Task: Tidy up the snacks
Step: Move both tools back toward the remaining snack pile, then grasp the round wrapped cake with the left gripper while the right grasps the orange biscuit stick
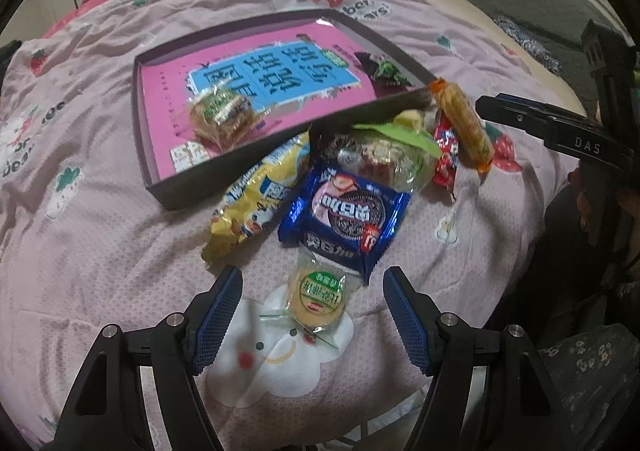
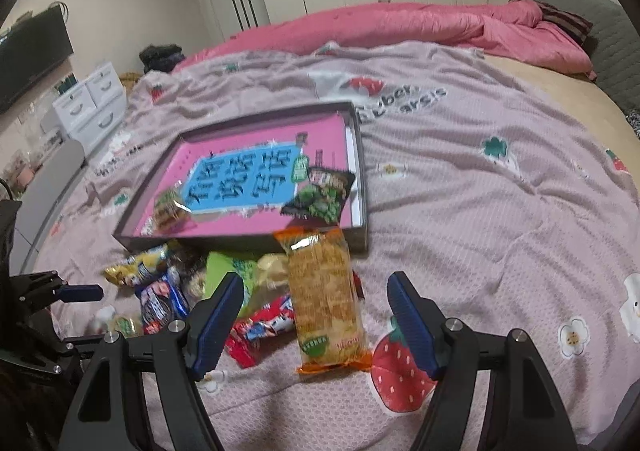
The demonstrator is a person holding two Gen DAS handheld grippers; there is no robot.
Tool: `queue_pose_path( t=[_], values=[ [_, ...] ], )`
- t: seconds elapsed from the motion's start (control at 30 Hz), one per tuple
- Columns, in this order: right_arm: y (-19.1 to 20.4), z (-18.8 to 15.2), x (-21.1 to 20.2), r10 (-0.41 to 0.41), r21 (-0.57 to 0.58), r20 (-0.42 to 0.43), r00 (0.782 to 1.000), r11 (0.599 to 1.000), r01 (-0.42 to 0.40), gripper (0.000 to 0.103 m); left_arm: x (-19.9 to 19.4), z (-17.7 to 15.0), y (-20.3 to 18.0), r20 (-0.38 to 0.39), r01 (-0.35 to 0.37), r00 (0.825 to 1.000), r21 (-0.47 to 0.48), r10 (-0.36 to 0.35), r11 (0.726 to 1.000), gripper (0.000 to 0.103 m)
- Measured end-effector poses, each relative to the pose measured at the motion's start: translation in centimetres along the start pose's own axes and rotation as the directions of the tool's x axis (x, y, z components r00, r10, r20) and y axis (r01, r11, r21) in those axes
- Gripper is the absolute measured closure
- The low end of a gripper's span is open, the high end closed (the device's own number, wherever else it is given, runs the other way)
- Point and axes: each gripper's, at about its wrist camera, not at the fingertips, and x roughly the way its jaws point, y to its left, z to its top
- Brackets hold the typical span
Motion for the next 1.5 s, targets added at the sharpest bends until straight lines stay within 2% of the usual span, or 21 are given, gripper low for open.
queue_pose_path(
  t=[0.4, 0.73, 0.77, 0.9, 1.1, 1.27, 1.43, 1.5],
  values=[
    [-0.7, -0.5, 1.7, 0.0, 0.031, -0.079, 0.997, 1.0, 0.003, 0.029, 2.2, -0.6, 0.2, -0.067, 0.023, 0.997, 0.003, -0.023, 1.0, 0.028],
    [-1.6, -0.3, 2.8, 0.007, 0.064, -0.109, 0.994, 0.998, 0.0, 0.029, 3.3, -0.6, -0.3, -0.078, 0.009, 0.997, 0.049, -0.005, 0.999, 0.029],
    [-1.5, -0.3, 2.9, 0.007, 0.06, -0.11, 0.994, 0.998, 0.0, 0.029, 3.3, -0.5, -0.3, -0.076, 0.007, 0.997, 0.052, -0.003, 0.999, 0.032],
    [-1.2, -0.3, 3.5, 0.007, 0.038, -0.12, 0.993, 0.999, -0.003, 0.039, 3.5, -0.5, -0.3, -0.075, 0.004, 0.997, 0.055, 0.0, 0.999, 0.038],
    [-0.7, -0.3, 4.1, 0.008, 0.0, -0.13, 0.992, 1.0, -0.008, 0.058, 3.7, -0.5, -0.8, -0.068, -0.01, 0.998, 0.075, 0.015, 0.997, 0.039],
    [-0.8, -0.2, 4.1, 0.019, 0.004, -0.126, 0.992, 1.0, -0.019, 0.061, 3.8, -0.6, -1.0, -0.068, -0.017, 0.997, 0.081, 0.023, 0.997, 0.039],
    [-1.2, 0.0, 3.5, 0.035, 0.024, -0.098, 0.995, 0.999, -0.033, 0.067, 4.1, -0.5, -0.8, -0.07, -0.016, 0.997, 0.068, 0.021, 0.998, 0.042],
    [-1.3, 0.1, 3.2, 0.045, 0.033, -0.084, 0.995, 0.999, -0.042, 0.067, 4.0, -0.5, -0.7, -0.068, -0.024, 0.997, 0.064, 0.028, 0.998, 0.052]
  ],
)
